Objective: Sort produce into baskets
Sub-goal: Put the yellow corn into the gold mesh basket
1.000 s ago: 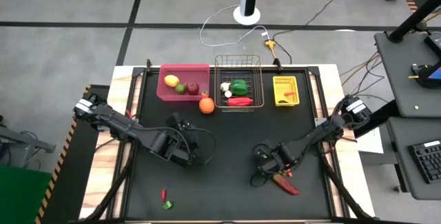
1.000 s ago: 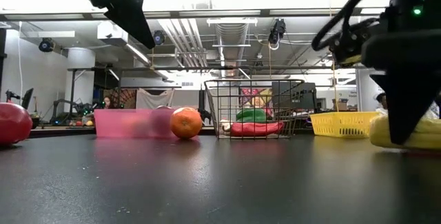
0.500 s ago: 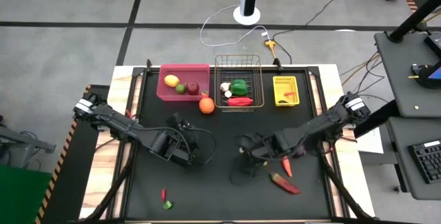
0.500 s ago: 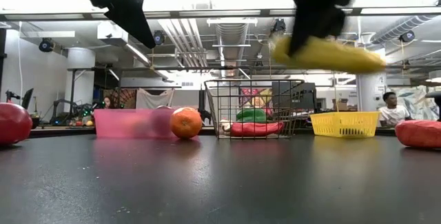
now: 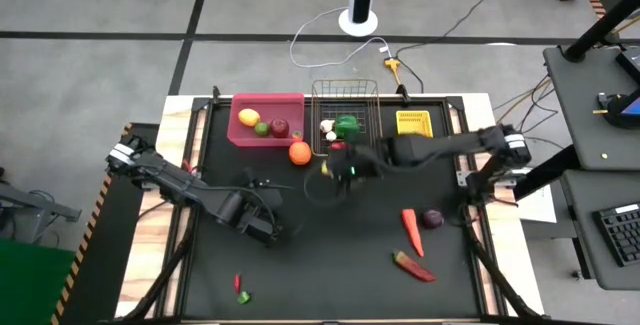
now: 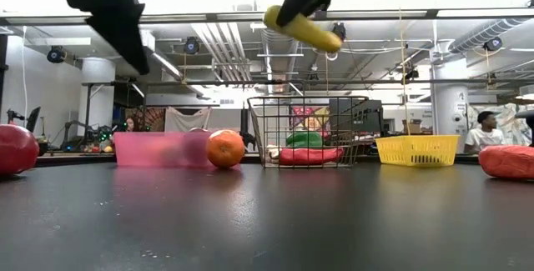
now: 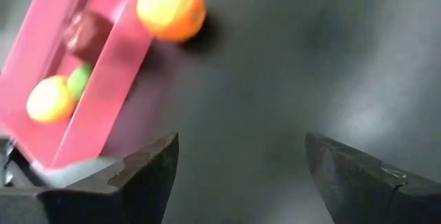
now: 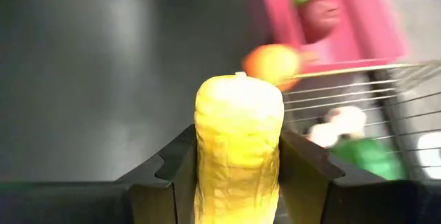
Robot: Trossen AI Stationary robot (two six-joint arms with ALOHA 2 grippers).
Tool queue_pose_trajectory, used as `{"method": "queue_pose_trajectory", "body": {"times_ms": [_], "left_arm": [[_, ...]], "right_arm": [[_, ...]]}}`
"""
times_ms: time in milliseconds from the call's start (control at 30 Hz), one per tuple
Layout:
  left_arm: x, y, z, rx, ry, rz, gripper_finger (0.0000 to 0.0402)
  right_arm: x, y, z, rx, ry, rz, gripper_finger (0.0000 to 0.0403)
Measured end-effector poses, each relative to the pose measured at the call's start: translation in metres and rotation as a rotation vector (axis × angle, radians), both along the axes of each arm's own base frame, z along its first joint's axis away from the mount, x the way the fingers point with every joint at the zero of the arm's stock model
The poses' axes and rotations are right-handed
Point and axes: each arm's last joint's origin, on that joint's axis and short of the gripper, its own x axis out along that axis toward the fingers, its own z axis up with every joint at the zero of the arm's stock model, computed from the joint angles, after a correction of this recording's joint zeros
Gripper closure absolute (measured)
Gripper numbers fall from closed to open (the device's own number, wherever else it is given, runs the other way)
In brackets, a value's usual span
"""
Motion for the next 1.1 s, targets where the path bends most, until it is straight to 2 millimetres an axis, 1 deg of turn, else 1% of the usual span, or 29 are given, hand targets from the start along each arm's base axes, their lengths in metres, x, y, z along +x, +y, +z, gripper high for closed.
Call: {"method": "queue_pose_trajectory", "body": {"times_ms": [167, 333, 433, 600, 700, 833, 967, 1100], "left_arm": [[-0.014, -0.003, 0.0, 0.028, 0.056, 0.06, 0.0106], [-0.025, -0.004, 0.002, 0.055, 0.084, 0.11, 0.0106], [-0.028, -0.005, 0.003, 0.065, 0.093, 0.127, 0.0106], [-0.029, -0.006, 0.003, 0.067, 0.093, 0.127, 0.0106], [-0.029, -0.006, 0.003, 0.068, 0.092, 0.127, 0.0106], [-0.029, -0.006, 0.003, 0.071, 0.089, 0.127, 0.0106], [-0.029, -0.006, 0.003, 0.07, 0.086, 0.131, 0.0106], [-0.029, -0.006, 0.003, 0.071, 0.084, 0.133, 0.0106]], "right_arm": [[0.0, -0.057, 0.0, -0.148, 0.056, 0.045, 0.0246], [-0.001, -0.11, 0.003, -0.295, 0.028, 0.1, 0.0246], [-0.004, -0.14, 0.008, -0.311, -0.039, 0.138, 0.0246], [-0.011, -0.182, 0.01, -0.26, -0.175, 0.174, 0.0246], [-0.015, -0.201, 0.001, -0.22, -0.173, 0.168, 0.0246], [-0.013, -0.221, -0.022, -0.177, -0.108, 0.136, 0.0246], [-0.008, -0.232, -0.044, -0.164, -0.046, 0.1, 0.0246], [-0.007, -0.239, -0.058, -0.173, 0.025, 0.071, 0.0245]]}}
